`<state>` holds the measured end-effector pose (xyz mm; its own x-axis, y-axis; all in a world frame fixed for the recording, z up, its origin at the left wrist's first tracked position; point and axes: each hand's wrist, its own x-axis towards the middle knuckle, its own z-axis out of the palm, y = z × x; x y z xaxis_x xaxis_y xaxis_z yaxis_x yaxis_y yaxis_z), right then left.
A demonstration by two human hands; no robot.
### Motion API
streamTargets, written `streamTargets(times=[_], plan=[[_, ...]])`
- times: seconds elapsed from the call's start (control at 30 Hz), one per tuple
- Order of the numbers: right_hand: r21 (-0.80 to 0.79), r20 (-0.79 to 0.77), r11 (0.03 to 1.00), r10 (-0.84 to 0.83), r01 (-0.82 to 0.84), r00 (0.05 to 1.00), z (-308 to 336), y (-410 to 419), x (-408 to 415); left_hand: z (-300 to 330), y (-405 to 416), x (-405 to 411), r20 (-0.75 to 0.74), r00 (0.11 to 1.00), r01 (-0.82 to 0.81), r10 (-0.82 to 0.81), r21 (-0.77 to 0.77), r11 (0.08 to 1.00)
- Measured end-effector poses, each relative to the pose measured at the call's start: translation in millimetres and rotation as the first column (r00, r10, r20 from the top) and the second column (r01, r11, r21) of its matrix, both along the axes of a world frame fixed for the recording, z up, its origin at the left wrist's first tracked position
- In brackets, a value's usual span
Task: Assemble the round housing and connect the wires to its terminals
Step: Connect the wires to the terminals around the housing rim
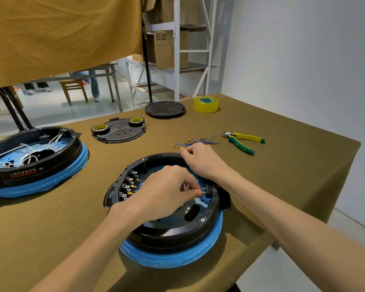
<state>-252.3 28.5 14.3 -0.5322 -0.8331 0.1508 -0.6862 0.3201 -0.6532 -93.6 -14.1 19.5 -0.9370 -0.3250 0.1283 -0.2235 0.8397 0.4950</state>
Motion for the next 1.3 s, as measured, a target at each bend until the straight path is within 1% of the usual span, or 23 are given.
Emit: streamTargets(times=[0.13,0.27,0.4,0.5,0.63,0.77,0.9,0.97,1.03,1.13,1.2,1.27,1.3], plan=[[-0.007,0.004,1.0,-0.002,0.002,1.0,-1.1,-0.9,0.0,1.8,-1.5,-3.4,0.033,0.999,0.018,-0.019,0.023,1.0],[0.002,0.014,1.0,-0.007,0.007,1.0,0.4,-1.0,-1.6,2.0,-3.9,-2.9,0.027,0.998,0.059,-0.063,0.122,0.991],[-0.007,0.024,1.0,-0.011,0.011,1.0,1.6,1.6,-1.3,2.5,-3.0,-2.0,0.004,0.998,0.063,-0.064,0.131,0.989],[-0.009,0.029,1.0,-0.015,0.015,0.999,2.8,3.6,0.1,5.3,-1.3,-0.9,0.018,0.998,0.059,-0.062,0.142,0.988],[-0.026,0.07,0.998,-0.055,0.057,0.996,3.6,5.3,-1.0,10.1,-1.3,-3.3,0.033,0.999,0.011,-0.019,0.237,0.971],[-0.049,0.131,0.993,-0.105,0.112,0.986,2.4,6.0,-1.6,10.3,1.5,-8.8,0.061,0.998,-0.029,0.014,0.251,0.968],[-0.062,0.156,0.99,-0.117,0.128,0.981,1.0,4.5,-2.0,15.7,4.1,-15.3,0.086,0.995,-0.074,0.049,0.321,0.944],[-0.068,0.15,0.99,-0.116,0.127,0.982,-0.2,3.4,-3.7,19.9,5.4,-19.0,0.125,0.989,-0.11,0.074,0.313,0.943],[-0.073,0.145,0.991,-0.1,0.111,0.984,-1.0,3.6,-4.7,23.5,9.6,-20.6,0.142,0.986,-0.119,0.084,0.261,0.958],[-0.06,0.094,0.994,-0.087,0.093,0.992,0.2,5.1,-4.2,28.0,14.8,-10.8,0.119,0.991,-0.068,0.058,0.081,0.994],[-0.106,-0.027,0.99,-0.098,0.095,0.995,3.1,7.9,-2.4,31.5,7.2,10.4,-0.014,0.994,-0.107,0.107,0.006,0.994],[-0.247,-0.211,0.966,-0.124,0.07,0.97,8.2,14.1,2.8,30.2,-9.4,38.6,-0.185,0.965,-0.186,0.183,0.006,0.983],[-0.317,-0.29,0.948,-0.114,0.017,0.95,12.1,17.5,9.0,27.1,-18.9,52.6,-0.243,0.943,-0.229,0.227,0.019,0.973]])
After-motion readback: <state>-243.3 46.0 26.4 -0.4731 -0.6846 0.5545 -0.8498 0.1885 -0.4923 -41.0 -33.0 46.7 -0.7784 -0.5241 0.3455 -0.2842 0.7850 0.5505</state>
